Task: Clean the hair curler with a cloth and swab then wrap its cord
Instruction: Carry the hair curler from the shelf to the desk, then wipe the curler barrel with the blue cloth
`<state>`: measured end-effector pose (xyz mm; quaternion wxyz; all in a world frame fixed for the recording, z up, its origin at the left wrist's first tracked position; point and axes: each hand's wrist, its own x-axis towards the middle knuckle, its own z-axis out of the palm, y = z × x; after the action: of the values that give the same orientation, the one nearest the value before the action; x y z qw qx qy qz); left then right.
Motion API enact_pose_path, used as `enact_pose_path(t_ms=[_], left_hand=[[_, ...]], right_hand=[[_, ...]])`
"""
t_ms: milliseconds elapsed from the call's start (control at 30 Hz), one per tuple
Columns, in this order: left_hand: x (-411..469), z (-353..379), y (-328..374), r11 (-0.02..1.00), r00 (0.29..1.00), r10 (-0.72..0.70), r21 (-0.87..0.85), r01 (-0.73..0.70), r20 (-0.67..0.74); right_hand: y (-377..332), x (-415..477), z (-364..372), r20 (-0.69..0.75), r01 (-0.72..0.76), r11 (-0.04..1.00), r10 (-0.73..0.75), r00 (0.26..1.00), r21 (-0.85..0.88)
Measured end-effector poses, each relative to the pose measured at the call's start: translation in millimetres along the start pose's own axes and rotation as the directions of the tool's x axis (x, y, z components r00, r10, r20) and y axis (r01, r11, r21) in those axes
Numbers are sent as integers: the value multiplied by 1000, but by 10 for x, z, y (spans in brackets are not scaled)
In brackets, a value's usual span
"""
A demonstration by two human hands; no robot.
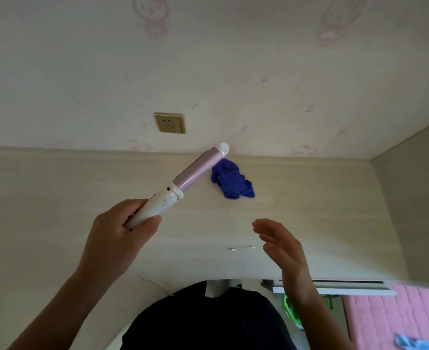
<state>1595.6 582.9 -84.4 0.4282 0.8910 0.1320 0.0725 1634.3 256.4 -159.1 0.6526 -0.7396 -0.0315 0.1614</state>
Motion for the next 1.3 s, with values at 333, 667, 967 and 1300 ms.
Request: enact_pose_path(t_ms=[333,667,967,1300], left_hand=[[1008,-91,-1298,927,923,264,189,-323,280],[1197,598,-3194,870,902,297,301,-390,313],[1487,1076,-3800,772,843,469,342,-536,264],[1271,1249,-4538,794,840,498,276,-542,216]], right_hand=[[776,907,1118,17,-50,990,53,998,-135],[1968,1533,1559,229,183,565,11,973,-805],[2533,1763,1518,151,170,302,-86,985,-938],[3058,1644,1978,80,90,314,-45,996,-945]])
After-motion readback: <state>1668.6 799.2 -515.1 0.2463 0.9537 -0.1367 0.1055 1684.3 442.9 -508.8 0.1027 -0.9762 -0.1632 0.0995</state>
